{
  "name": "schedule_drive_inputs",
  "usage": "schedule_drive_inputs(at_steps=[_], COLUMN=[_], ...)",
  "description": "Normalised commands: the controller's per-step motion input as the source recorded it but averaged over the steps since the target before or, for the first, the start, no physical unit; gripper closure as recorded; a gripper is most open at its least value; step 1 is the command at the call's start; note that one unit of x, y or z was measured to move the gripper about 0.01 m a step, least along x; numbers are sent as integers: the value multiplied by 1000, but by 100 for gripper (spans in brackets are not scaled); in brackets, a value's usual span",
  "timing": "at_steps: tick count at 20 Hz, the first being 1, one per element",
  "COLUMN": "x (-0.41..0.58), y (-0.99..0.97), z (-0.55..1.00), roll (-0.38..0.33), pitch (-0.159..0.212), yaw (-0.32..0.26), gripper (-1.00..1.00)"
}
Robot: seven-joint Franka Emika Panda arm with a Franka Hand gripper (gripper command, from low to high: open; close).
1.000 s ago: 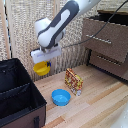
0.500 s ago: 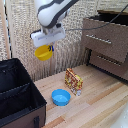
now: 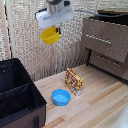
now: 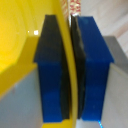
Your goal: Kindly move your gripper toward the top drawer's handle. With caution, hold the handle robustly using your gripper and pull open the top drawer. Let the handle go. Relocate your gripper to the bowl placed in the background. Gently hold the bowl using your gripper. Bring the gripper and the bowl to the ajar drawer. Softly release the bowl into it.
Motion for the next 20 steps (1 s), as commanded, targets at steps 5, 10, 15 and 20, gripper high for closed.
schedule_drive_inputs(at_steps=[5, 10, 15, 20], x=[189, 289, 325, 81], y=[-478, -414, -401, -615], z=[930, 996, 1000, 883], roll=[0, -1, -3, 21], pitch=[152, 87, 64, 135], yaw=[-228, -219, -211, -183], gripper=[100, 100, 100, 100])
